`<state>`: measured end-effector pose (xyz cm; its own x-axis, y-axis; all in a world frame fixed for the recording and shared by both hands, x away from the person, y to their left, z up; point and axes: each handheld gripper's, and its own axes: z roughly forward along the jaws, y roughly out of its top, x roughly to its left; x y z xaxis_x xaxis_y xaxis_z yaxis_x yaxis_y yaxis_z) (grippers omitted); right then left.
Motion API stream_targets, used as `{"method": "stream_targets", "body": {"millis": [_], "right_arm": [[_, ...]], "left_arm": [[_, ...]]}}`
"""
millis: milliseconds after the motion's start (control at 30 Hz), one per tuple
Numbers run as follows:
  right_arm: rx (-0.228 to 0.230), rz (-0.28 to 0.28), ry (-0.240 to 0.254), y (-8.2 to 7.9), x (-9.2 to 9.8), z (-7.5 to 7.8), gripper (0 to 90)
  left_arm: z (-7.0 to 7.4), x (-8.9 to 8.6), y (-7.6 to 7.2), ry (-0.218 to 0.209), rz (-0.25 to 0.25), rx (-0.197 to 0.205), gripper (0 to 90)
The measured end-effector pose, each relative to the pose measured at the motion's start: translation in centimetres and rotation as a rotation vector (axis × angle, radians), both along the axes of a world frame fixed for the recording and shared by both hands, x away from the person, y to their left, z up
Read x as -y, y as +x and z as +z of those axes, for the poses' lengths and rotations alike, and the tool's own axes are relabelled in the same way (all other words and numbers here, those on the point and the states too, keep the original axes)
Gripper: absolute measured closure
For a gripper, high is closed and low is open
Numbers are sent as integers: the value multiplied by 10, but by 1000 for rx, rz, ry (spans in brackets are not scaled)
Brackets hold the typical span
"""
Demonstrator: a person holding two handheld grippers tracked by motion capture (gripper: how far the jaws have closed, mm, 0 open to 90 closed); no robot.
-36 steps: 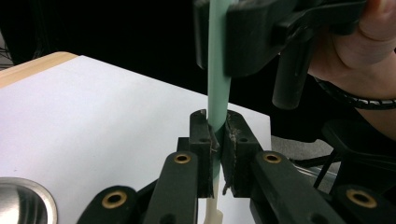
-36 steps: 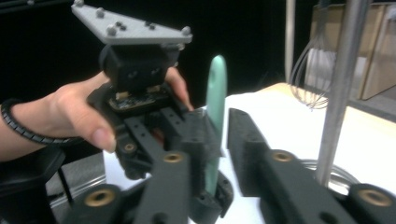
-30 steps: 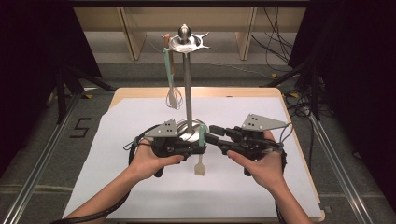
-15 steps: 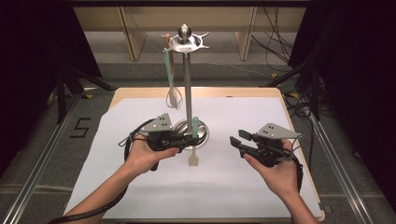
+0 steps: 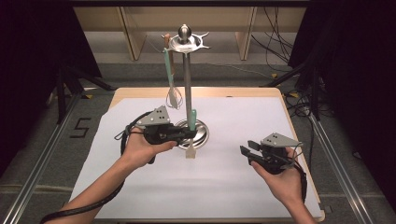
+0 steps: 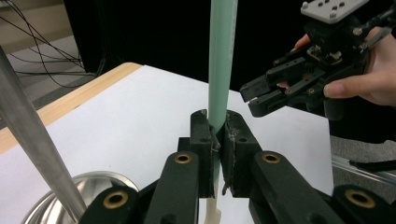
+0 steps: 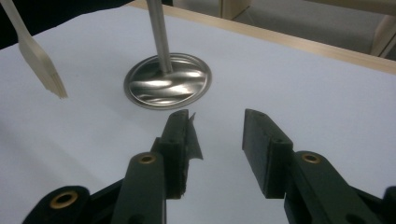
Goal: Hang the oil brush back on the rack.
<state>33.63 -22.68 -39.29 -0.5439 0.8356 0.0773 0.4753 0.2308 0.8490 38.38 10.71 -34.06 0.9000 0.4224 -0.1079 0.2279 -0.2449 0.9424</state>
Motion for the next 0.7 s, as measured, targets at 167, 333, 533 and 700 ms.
{"method": "stream_targets", "body": {"millis": [167,333,533,700], "right_arm": [[2,-32,-17,-3,5,-2,637],[-6,-22,-26,-3,10,-7,638],[-26,-40,7,-4,11,-8,631],[-29,-57,18,-6,10,-8,633]], "left_arm": [[11,0,2,-6,-26,31,832],[19,-1,5,-12,-17,39,832],[22,-5,11,-13,-15,31,832],[27,-10,15,-20,-17,30,832]]}}
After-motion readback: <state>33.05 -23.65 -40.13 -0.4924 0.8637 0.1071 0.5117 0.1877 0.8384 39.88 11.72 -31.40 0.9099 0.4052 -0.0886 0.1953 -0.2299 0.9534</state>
